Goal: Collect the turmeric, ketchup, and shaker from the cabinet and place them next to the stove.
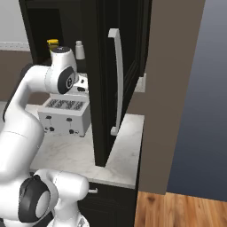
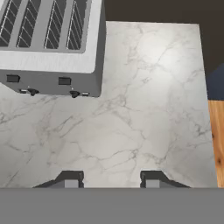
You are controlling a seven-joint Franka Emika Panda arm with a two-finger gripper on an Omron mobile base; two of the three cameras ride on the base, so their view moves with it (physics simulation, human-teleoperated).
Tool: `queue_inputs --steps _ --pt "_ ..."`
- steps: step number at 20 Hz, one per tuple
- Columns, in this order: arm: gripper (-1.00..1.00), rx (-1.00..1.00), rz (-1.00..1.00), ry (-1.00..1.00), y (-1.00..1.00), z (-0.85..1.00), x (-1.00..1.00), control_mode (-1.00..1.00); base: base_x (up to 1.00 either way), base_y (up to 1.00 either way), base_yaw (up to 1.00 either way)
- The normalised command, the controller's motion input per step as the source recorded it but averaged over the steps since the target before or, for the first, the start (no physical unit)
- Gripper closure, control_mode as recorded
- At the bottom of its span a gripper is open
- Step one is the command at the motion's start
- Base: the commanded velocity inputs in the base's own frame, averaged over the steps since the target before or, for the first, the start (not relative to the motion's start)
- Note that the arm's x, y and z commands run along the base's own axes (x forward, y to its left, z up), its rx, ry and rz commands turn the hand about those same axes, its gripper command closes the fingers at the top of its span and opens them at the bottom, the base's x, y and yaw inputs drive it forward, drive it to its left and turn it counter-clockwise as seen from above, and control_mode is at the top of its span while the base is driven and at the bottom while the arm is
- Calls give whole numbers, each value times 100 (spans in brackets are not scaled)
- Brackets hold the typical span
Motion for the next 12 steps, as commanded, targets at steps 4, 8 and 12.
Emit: queue_inputs --steps 4,8,12 --pt "-100 0 0 0 0 0 -10 -100 0 0 0" --pt "-100 1 0 -21 0 0 -29 -100 0 0 0" --pt "-100 7 0 -34 0 14 -30 -100 0 0 0"
